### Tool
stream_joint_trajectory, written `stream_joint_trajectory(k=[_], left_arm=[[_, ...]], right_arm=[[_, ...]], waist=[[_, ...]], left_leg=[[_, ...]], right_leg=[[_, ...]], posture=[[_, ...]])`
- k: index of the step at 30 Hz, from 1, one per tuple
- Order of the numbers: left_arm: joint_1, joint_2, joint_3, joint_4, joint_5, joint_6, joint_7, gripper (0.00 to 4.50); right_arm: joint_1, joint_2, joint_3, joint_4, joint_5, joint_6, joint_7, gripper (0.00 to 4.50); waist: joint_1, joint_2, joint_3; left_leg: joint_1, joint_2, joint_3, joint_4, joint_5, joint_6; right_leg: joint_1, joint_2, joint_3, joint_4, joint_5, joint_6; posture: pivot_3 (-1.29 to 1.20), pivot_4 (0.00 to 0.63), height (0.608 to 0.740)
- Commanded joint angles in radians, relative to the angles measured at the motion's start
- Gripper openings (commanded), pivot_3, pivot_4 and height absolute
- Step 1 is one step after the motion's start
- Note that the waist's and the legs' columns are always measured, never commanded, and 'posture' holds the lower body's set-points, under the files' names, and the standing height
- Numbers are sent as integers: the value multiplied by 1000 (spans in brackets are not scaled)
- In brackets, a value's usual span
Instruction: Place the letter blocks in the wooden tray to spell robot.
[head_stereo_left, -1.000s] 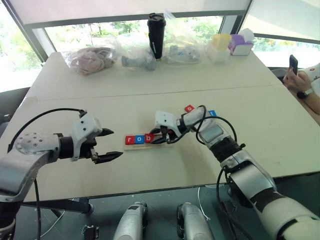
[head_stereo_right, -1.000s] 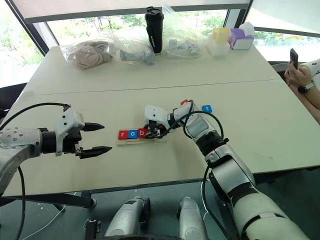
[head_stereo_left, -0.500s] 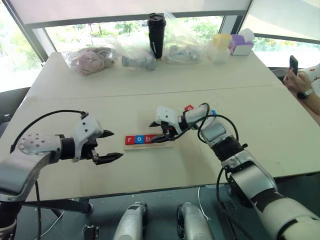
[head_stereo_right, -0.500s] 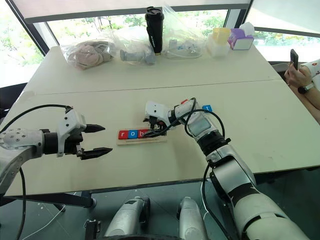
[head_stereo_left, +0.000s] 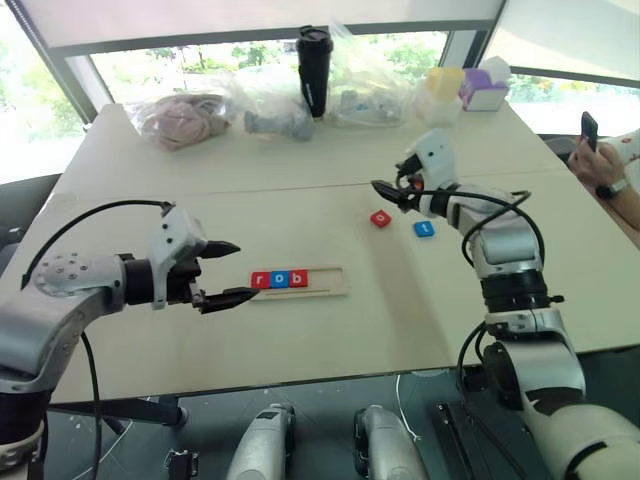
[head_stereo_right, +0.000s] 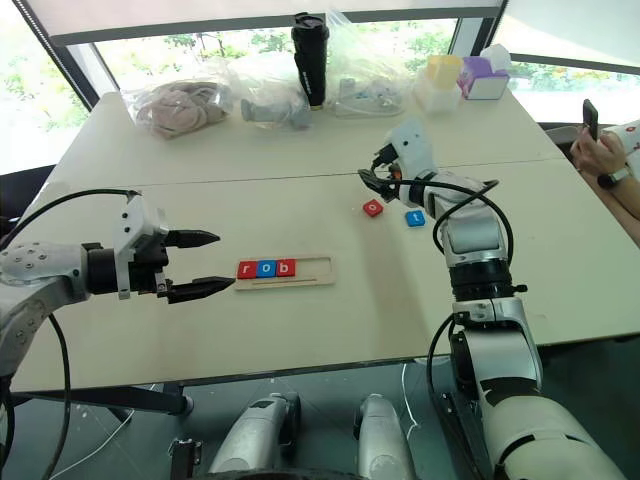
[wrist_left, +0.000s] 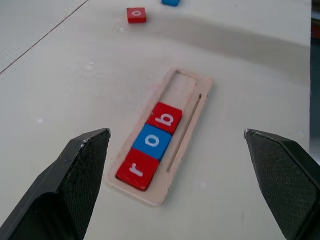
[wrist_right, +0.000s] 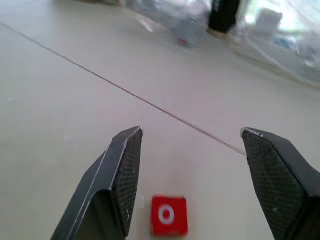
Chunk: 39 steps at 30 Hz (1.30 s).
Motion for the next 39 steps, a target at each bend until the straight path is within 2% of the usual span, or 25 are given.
stream_joint_trajectory(k=[1,7,14,20,24,32,39], left_arm=[[-18,3,-5,14,0,-11,-10,4500],[-48,-13,-59,64,33,-50,-23,4500],[-24,-18,-47,60,38,-65,-14,4500],[16,-19,-29,28,28,-59,8,4500],[34,-16,-18,5,22,-48,25,4500],[42,-20,-27,-30,18,-25,54,4500],[34,-16,-25,-28,18,-15,54,4500]], right_arm=[[16,-17,-10,-59,18,54,-32,3167],[-8,-1,34,49,40,30,20,3167],[-72,12,112,284,16,-103,79,3167],[-171,29,146,561,-52,-288,7,3167],[-211,32,141,665,-63,-354,-6,3167],[-230,60,101,751,-41,-388,-13,3167],[-165,41,116,548,-21,-365,105,3167]], waist=[[0,0,0],[3,0,0],[5,0,0],[1,0,0],[1,0,0],[0,0,0],[0,0,0]], left_leg=[[0,0,0,0,0,0],[0,1,1,2,0,0],[-1,1,0,2,0,0],[0,1,0,2,0,0],[0,0,0,2,0,0],[1,0,-1,2,0,0],[2,1,-1,1,0,0]], right_leg=[[0,0,0,1,0,0],[0,0,0,2,-1,-2],[0,0,0,1,0,-1],[1,0,0,1,0,-1],[1,0,0,0,0,-1],[2,1,0,1,0,-1],[2,1,0,1,0,-1]], posture=[[0,150,740],[0,150,740],[0,150,740],[0,150,740],[0,150,740],[0,150,740],[0,150,740]])
